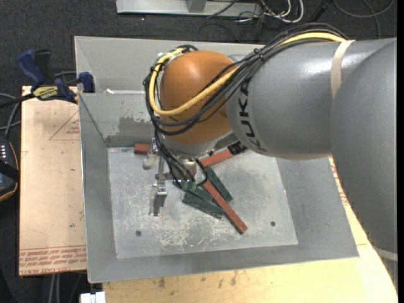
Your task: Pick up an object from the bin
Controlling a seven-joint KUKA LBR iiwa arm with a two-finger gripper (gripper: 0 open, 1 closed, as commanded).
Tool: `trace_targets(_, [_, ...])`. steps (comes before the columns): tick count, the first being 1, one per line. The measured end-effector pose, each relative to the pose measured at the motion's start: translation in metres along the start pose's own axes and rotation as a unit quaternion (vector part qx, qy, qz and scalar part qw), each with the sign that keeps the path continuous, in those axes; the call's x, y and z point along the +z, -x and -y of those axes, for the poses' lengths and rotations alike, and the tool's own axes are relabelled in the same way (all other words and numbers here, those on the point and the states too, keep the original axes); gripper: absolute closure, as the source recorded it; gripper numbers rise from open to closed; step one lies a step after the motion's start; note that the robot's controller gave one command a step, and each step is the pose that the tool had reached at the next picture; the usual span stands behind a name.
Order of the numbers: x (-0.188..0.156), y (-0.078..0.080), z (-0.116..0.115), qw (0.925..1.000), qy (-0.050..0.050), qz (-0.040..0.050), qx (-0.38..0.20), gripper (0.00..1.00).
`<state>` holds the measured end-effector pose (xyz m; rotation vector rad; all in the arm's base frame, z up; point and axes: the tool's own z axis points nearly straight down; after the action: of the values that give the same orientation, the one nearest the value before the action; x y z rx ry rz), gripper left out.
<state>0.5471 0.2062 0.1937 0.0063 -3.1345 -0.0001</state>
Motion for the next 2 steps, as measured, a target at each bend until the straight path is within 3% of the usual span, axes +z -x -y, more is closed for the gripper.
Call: trace_targets(2, [0.012,0.004,0.004,0.9996,0.002,0.0073,-0.027,0.00])
